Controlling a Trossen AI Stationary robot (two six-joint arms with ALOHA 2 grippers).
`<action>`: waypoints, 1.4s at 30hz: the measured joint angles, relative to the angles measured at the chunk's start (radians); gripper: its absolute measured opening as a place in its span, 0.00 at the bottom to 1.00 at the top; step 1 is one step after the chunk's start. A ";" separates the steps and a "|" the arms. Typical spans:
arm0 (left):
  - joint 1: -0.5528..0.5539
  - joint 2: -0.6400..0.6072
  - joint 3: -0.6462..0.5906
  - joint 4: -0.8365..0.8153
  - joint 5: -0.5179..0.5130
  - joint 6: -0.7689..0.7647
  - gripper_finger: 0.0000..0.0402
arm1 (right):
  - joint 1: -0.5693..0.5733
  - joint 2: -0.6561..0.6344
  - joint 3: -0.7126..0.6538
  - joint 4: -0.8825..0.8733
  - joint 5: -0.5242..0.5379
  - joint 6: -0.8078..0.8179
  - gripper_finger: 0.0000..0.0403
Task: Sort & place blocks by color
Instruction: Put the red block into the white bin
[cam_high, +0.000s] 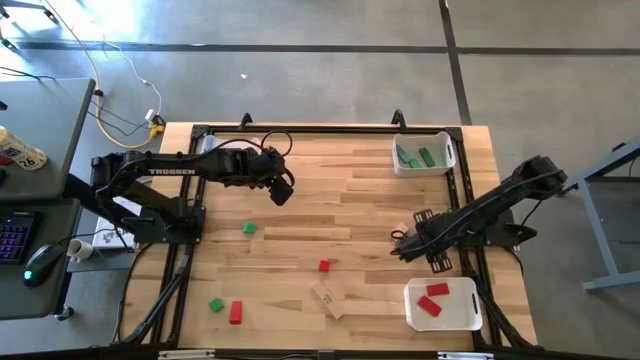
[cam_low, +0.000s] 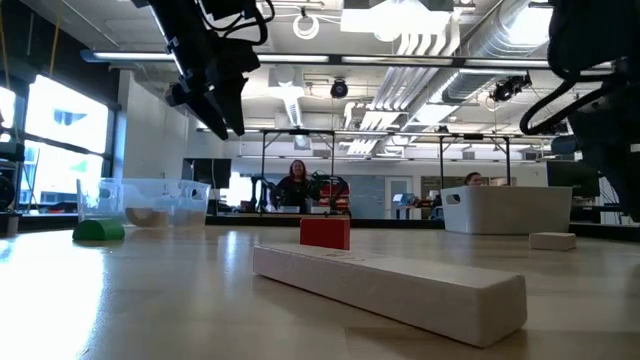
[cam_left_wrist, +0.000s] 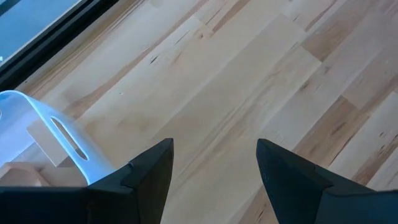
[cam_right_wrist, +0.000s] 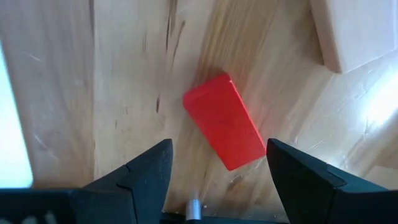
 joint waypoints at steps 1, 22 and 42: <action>0.000 0.000 0.000 0.000 0.000 0.000 0.54 | 0.000 0.019 0.000 0.002 -0.006 -0.002 0.62; 0.000 0.000 0.000 0.001 -0.004 0.003 0.54 | -0.017 0.180 0.006 0.036 0.049 0.067 0.51; 0.000 0.000 0.000 0.001 -0.004 0.057 0.54 | -0.030 0.180 0.105 -0.037 0.006 0.601 0.08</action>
